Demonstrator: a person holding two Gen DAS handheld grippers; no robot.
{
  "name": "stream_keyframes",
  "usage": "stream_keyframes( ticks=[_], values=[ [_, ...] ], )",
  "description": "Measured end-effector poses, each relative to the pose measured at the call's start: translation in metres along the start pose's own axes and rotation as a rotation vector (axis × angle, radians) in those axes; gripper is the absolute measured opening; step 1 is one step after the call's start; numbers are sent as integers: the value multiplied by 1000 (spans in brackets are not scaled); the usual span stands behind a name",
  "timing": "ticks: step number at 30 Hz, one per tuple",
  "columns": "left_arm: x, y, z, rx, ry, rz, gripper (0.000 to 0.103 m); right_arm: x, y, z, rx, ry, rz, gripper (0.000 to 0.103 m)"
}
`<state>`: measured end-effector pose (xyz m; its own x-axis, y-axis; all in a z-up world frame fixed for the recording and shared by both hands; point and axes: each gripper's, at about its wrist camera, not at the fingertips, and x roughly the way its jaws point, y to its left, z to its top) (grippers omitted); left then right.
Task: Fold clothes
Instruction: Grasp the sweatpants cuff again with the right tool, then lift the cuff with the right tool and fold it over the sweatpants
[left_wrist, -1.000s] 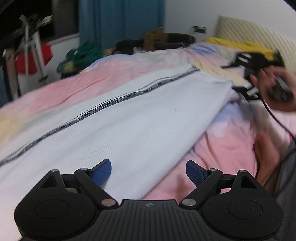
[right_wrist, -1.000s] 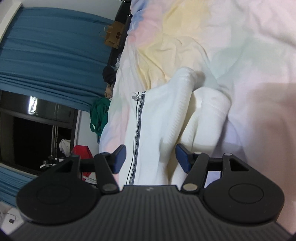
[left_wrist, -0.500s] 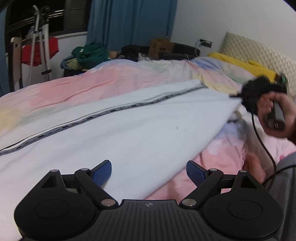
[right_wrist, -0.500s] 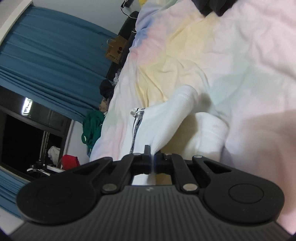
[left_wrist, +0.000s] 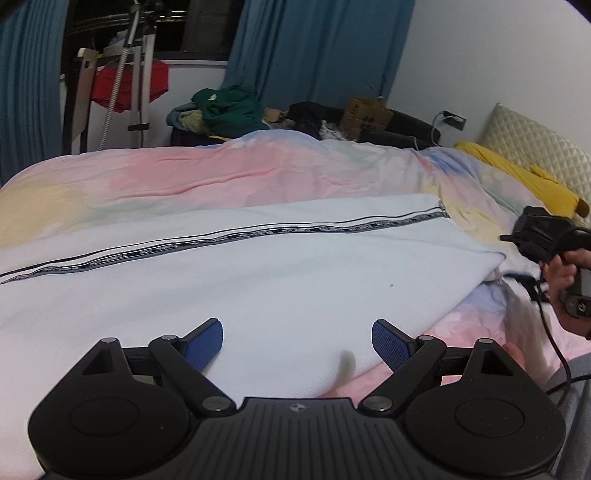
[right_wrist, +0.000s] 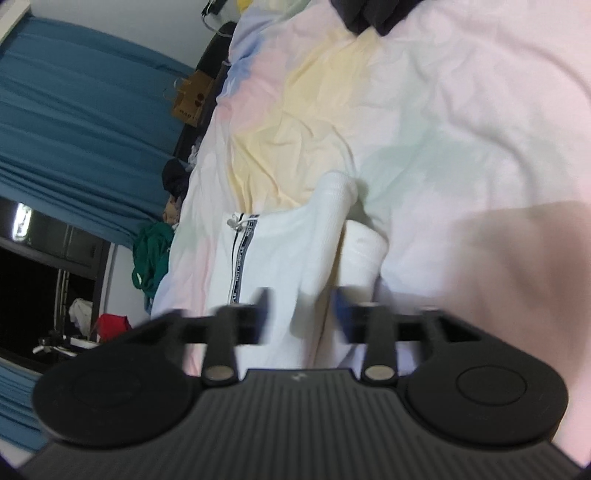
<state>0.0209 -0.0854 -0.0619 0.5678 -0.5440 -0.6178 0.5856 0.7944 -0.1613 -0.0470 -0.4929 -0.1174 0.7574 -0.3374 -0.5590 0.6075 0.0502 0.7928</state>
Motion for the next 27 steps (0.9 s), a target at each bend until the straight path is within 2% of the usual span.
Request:
stream_keyframes(
  ticks=[1, 5, 8, 12, 16, 22, 24, 25, 27],
  values=[
    [-1, 1, 0, -5, -3, 7, 90, -3, -5, 0, 11, 5, -6, 69],
    [-3, 9, 0, -37, -11, 36, 89, 2, -16, -1, 64, 70, -17, 69],
    [-4, 17, 1, -75, -16, 65, 89, 21, -26, -4, 132, 147, 26, 69],
    [-4, 28, 4, -126, -20, 107, 89, 57, -26, -5, 134, 227, 113, 69],
    [-5, 34, 7, -159, -19, 151, 89, 69, -24, -2, 115, 178, 153, 70],
    [-19, 42, 7, -204, -48, 181, 89, 75, -1, 6, -56, 103, 311, 69],
    [-20, 45, 7, -217, -50, 191, 89, 81, 5, 5, -79, 112, 299, 69],
    [-19, 47, 7, -222, -48, 196, 89, 87, 5, 4, -83, 135, 263, 68],
    [-17, 48, 7, -220, -45, 208, 90, 100, 4, 1, -98, 184, 189, 58]
  ],
)
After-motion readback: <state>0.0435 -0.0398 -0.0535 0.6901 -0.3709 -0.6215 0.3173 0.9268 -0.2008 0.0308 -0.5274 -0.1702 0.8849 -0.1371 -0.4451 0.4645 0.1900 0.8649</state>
